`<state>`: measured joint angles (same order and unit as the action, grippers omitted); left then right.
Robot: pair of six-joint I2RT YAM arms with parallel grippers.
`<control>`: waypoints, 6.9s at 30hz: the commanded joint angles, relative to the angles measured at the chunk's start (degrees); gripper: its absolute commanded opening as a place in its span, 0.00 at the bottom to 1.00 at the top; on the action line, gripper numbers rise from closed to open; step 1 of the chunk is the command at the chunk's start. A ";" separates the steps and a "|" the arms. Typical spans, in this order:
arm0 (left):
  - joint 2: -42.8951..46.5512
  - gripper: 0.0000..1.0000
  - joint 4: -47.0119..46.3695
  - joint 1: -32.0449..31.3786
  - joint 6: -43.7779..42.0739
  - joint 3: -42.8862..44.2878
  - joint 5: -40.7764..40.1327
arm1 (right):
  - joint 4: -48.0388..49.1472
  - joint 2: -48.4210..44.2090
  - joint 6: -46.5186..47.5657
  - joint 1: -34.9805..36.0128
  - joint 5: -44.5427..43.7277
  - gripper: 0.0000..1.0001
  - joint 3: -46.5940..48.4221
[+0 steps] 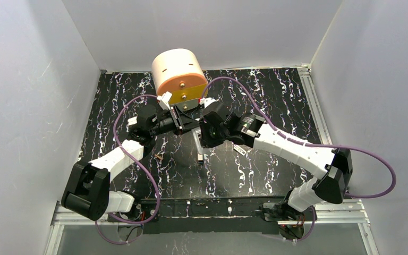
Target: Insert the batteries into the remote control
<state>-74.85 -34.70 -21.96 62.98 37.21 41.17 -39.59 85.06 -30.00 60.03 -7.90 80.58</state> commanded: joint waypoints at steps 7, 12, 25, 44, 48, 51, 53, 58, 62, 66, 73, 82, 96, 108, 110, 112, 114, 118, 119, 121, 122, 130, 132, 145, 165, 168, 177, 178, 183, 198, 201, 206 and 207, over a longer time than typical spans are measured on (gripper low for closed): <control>3.03 0.00 -2.17 -0.20 0.65 0.54 1.47 | 0.51 -0.70 -0.26 0.10 0.01 0.32 2.26; 2.87 0.00 -2.14 -0.15 1.69 0.66 1.20 | 3.28 -4.00 -1.30 0.10 -1.65 0.39 1.22; 4.43 0.00 -2.14 0.11 13.97 0.76 -1.49 | 20.39 -17.85 -9.00 -0.05 -9.77 0.68 -10.32; 9.51 0.00 -8.72 0.07 36.17 3.07 -8.68 | 55.62 -31.16 -35.61 -0.13 -10.91 0.99 -33.73; 8.44 0.00 -13.29 0.05 40.61 2.62 -9.87 | 58.38 -30.22 -37.47 -0.24 -8.78 0.99 -33.65; 7.71 0.00 -15.73 0.07 41.68 2.77 -10.03 | 59.50 -29.29 -38.65 -0.19 -7.42 0.99 -33.47; 7.46 0.00 -16.28 0.06 41.83 2.65 -10.12 | 59.90 -28.75 -39.21 -0.18 -6.86 0.95 -33.47; 7.26 0.00 -17.54 0.01 42.05 2.13 -9.98 | 61.21 -28.32 -39.88 -0.22 -6.52 0.86 -33.95; 7.57 0.00 -18.24 0.07 41.78 1.67 -9.62 | 62.05 -28.98 -40.65 -0.18 -7.85 0.89 -34.88; 7.88 0.00 -18.91 0.07 41.69 0.76 -9.47 | 61.76 -29.42 -42.80 -0.18 -10.29 0.88 -36.14; 8.17 0.00 -22.04 0.06 40.80 -0.36 -9.32 | 62.27 -29.50 -44.11 -0.41 -11.72 0.79 -36.98; 7.76 0.00 -24.10 0.07 40.25 -1.12 -8.73 | 64.57 -29.61 -44.09 -0.44 -11.12 0.78 -38.24; 7.25 0.00 -25.95 0.07 41.34 -1.30 -8.59 | 62.46 -25.96 -44.74 -1.07 -8.48 0.68 -36.12; 7.49 0.00 -26.56 0.03 40.91 -1.45 -8.65 | 58.04 -25.08 -45.94 -1.79 -7.75 0.59 -34.79; 7.60 0.00 -26.58 0.06 40.82 -1.44 -8.60 | 57.74 -24.75 -46.34 -1.98 -7.36 0.56 -34.70; 7.74 0.00 -26.58 0.07 40.52 -1.44 -8.56 | 57.73 -24.30 -46.62 -2.20 -6.86 0.55 -34.67; 7.74 0.00 -26.60 0.06 40.33 -1.53 -8.42 | 57.79 -23.97 -46.88 -2.47 -6.17 0.54 -34.53; 7.91 0.00 -26.57 0.07 39.73 -1.62 -7.84 | 57.31 -23.37 -47.23 -2.83 -5.51 0.51 -34.35; 8.07 0.00 -26.61 0.07 39.45 -1.69 -7.78 | 57.15 -23.26 -47.38 -2.91 -5.44 0.50 -34.42; 8.29 0.00 -26.61 0.07 38.80 -1.79 -7.61 | 56.60 -23.12 -47.64 -3.02 -5.46 0.49 -34.48; 8.37 0.00 -26.61 0.07 38.61 -1.79 -7.52 | 56.19 -23.10 -47.88 -3.18 -5.46 0.47 -34.52; 8.54 0.00 -26.58 0.07 37.71 -2.06 -7.63 | 53.56 -22.67 -48.50 -3.79 -4.68 0.38 -34.53; 8.49 0.00 -26.57 0.07 37.37 -2.14 -7.68 | 53.36 -22.65 -48.17 -3.79 -4.58 0.38 -34.52; 9.44 0.00 -24.68 0.07 27.33 -2.75 -6.27 | 65.15 -28.25 -34.88 -5.01 -0.39 0.88 -37.17; 5.35 0.00 -23.40 0.24 22.19 4.00 6.98 | 57.79 -24.73 -23.87 -8.44 20.88 0.48 -31.30; 5.28 0.00 -23.25 0.25 21.89 4.26 7.48 | 57.47 -25.21 -24.04 -8.77 20.43 0.57 -31.81; 5.98 0.00 -22.10 0.33 21.23 4.88 8.35 | 53.90 -27.34 -21.43 -10.38 19.30 0.60 -31.22; 5.95 0.00 -22.01 0.29 21.26 4.89 8.40 | 52.94 -27.33 -20.71 -10.38 19.32 0.58 -30.58; 5.94 0.00 -21.77 0.33 21.20 4.97 8.26 | 49.76 -25.77 -17.50 -10.44 21.90 0.55 -27.85; 6.03 0.00 -21.81 0.33 21.31 5.15 8.20 | 48.40 -23.58 -15.44 -10.38 25.05 0.38 -27.40; 6.12 0.00 -21.68 0.39 21.26 5.15 8.18 | 47.54 -23.35 -14.89 -10.37 24.80 0.38 -27.40; 6.60 0.00 -20.61 0.33 19.94 4.84 7.86 | 46.68 -24.31 -14.96 -10.40 22.45 0.54 -26.87; 6.91 0.00 -20.14 0.33 19.45 4.76 7.77 | 46.77 -24.78 -15.18 -10.38 21.65 0.60 -26.87</control>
<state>-69.93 -54.72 -21.50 83.74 40.16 49.41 7.75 61.17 -46.44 49.50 15.14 51.35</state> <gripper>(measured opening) 0.237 0.499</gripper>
